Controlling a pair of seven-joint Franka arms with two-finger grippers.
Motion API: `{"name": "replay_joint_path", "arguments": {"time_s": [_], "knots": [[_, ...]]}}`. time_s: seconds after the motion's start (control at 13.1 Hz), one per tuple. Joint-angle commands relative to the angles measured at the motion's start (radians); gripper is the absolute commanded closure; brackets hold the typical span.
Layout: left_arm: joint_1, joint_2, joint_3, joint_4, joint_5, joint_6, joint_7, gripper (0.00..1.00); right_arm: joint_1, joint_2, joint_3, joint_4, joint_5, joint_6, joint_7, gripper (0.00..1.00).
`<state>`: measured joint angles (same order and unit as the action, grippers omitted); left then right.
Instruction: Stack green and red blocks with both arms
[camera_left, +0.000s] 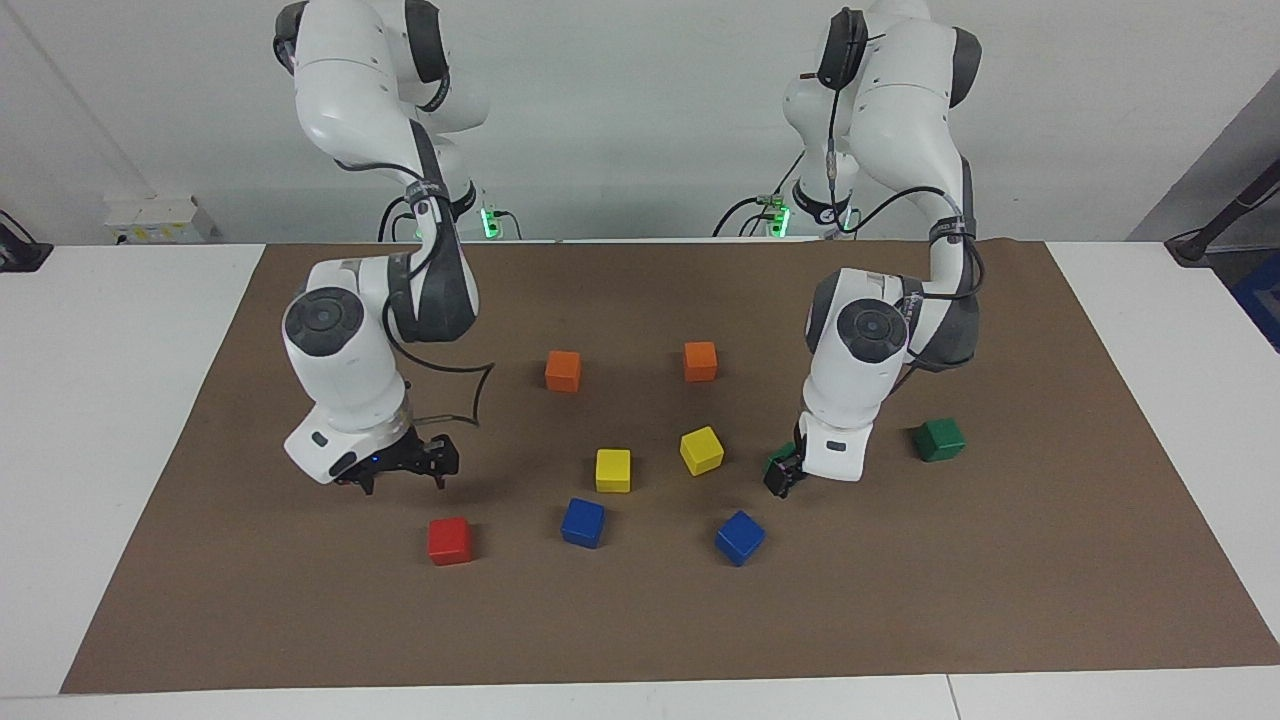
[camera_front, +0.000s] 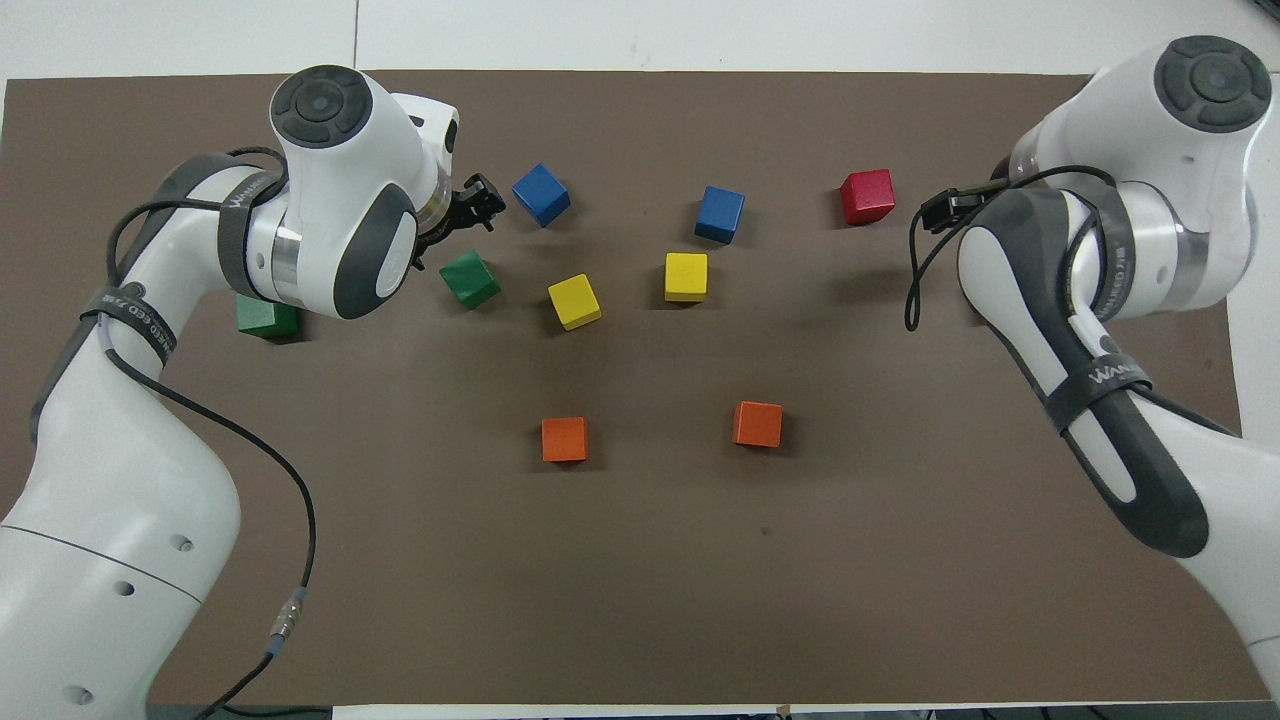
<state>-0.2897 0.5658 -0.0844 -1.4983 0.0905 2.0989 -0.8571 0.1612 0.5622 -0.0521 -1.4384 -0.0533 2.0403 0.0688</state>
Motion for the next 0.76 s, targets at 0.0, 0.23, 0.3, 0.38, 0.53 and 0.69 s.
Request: {"name": "replay_joint_path", "arguments": {"time_s": [0.0,0.23,0.3,0.38,0.53,0.69], "knots": [[-0.022,-0.033,0.02,-0.123,0.025,0.113,-0.101,0.0,0.011,0.108,0.001,0.151,-0.011,-0.045,0.045,0.0],[-0.022,-0.052,0.018,-0.18,0.025,0.147,-0.115,0.0,0.024,0.178,0.006,0.249,-0.011,-0.051,0.083,0.0],[-0.022,-0.06,0.018,-0.195,0.025,0.15,-0.123,0.0,0.04,0.206,0.005,0.289,-0.013,-0.058,0.116,0.0],[-0.022,-0.061,0.017,-0.197,0.025,0.151,-0.137,0.0,0.04,0.225,0.005,0.311,-0.013,-0.067,0.12,0.0],[-0.022,-0.061,0.017,-0.198,0.023,0.151,-0.148,0.0,0.037,0.239,0.006,0.317,-0.013,-0.055,0.12,0.0],[-0.023,-0.063,0.015,-0.21,0.023,0.165,-0.172,0.0,0.032,0.245,0.008,0.314,-0.014,-0.048,0.117,0.0]]}}
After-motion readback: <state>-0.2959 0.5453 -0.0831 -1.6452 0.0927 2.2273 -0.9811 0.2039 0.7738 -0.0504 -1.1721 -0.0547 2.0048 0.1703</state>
